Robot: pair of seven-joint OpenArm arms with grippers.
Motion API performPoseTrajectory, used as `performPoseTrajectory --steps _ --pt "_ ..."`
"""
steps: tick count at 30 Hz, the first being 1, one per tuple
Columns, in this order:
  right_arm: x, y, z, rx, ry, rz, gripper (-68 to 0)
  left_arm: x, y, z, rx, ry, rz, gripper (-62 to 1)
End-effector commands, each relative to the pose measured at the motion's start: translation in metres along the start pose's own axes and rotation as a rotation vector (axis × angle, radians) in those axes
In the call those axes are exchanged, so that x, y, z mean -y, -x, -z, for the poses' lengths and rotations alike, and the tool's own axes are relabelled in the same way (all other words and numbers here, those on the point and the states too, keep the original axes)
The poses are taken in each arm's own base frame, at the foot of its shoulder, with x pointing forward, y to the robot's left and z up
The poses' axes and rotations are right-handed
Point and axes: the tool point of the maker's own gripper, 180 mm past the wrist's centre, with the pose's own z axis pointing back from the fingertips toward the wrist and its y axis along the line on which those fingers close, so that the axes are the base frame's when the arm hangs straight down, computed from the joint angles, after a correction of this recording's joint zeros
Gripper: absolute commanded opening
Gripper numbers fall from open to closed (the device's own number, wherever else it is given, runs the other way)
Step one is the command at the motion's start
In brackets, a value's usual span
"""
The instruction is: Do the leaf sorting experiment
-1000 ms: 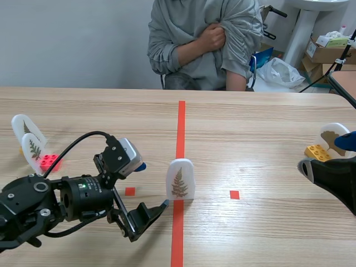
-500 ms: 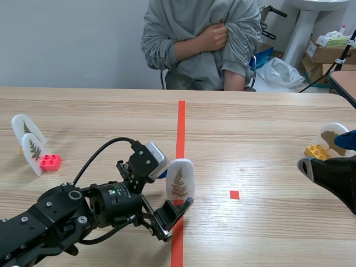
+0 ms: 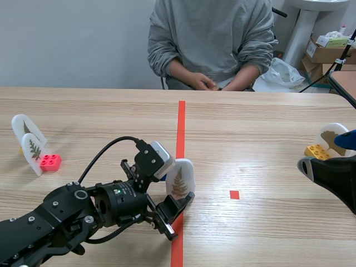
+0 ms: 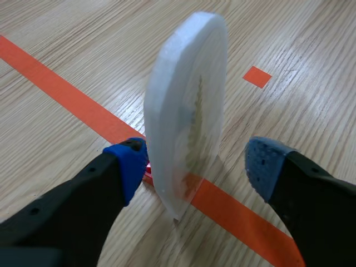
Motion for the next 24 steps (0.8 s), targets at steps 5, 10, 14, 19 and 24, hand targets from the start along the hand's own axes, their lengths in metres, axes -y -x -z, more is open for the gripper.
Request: performPoseTrajectory --steps 5,10,14,19,24 --pt "0.0009 -0.0112 -0.0024 0.034 -0.003 -0.016 -3.7 -0.0027 -0.0159 0.0039 0.049 -0.005 0.004 -34.9" --pt "0.0009 -0.0112 -0.0024 0.034 -0.003 -0.016 -3.7 -0.0028 -0.0161 0.0039 0.050 -0.005 0.002 -45.9" --pt "0.0009 -0.0112 -0.0024 0.034 -0.003 -0.016 -3.7 -0.0028 -0.0161 0.0039 0.050 -0.005 0.002 -50.6" --pt "0.0009 -0.0112 -0.0024 0.034 -0.003 -0.016 -3.7 -0.0027 -0.0160 0.0039 0.050 -0.005 0.002 -52.5" --pt "0.0009 -0.0111 -0.0024 0.034 -0.003 -0.016 -3.7 -0.0027 -0.0158 0.0039 0.049 -0.005 0.002 -55.4"
